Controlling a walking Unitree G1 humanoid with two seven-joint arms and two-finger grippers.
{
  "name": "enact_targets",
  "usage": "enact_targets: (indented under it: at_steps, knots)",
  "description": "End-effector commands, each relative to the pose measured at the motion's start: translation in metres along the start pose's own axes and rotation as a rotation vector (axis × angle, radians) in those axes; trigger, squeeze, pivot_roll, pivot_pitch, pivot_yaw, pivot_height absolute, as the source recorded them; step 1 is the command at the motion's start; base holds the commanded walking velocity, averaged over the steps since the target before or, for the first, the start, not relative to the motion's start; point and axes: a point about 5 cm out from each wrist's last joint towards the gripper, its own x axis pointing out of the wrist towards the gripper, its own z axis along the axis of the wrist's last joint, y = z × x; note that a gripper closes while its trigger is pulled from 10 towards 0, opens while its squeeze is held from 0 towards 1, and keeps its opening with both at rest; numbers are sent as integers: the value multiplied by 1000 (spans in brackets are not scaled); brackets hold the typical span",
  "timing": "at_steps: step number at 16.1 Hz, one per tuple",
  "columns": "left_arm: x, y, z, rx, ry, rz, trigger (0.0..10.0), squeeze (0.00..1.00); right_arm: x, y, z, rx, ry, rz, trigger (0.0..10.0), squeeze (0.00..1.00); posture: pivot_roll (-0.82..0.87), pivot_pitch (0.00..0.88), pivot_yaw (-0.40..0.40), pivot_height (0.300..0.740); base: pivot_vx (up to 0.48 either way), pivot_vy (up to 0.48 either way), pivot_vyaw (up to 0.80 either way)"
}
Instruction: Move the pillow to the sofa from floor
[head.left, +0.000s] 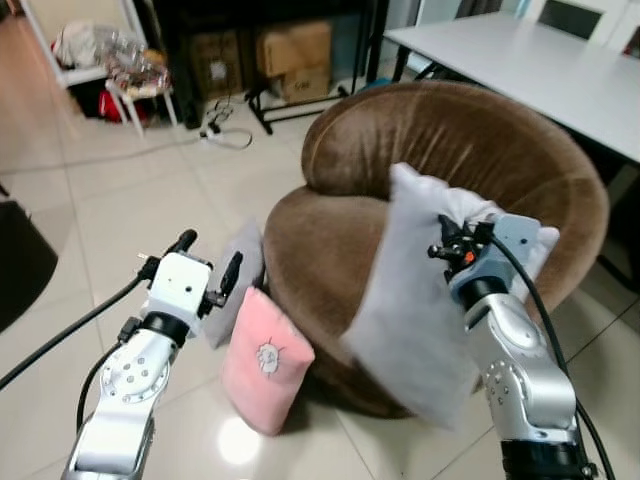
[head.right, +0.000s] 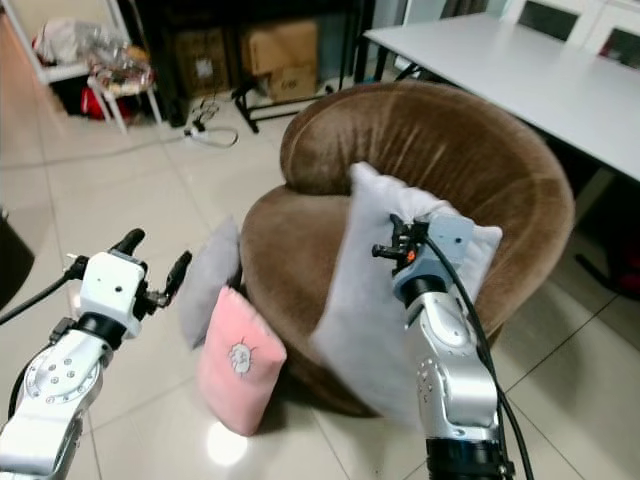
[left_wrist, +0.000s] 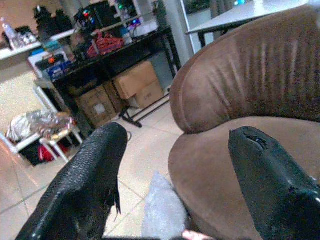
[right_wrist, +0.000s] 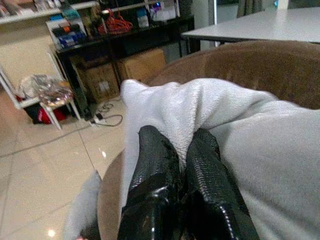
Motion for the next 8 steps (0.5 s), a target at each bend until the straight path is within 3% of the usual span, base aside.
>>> enact_targets:
  at_steps: [1, 4, 8]
  knots:
    - [0, 1, 3, 0, -9, 1, 10000, 0, 4, 8, 17, 0, -83, 40, 10000, 0, 51, 0, -20, 740, 300, 0, -800]
    - [0, 2, 3, 0, -8, 4, 10000, 0, 6, 6, 15, -6, -83, 25, 10000, 0, 56, 0, -23, 740, 301, 0, -800]
    - [-1, 3, 2, 2, -6, -2, 10000, 0, 8, 4, 14, -8, -83, 22, 10000, 0, 56, 0, -22, 740, 302, 0, -416]
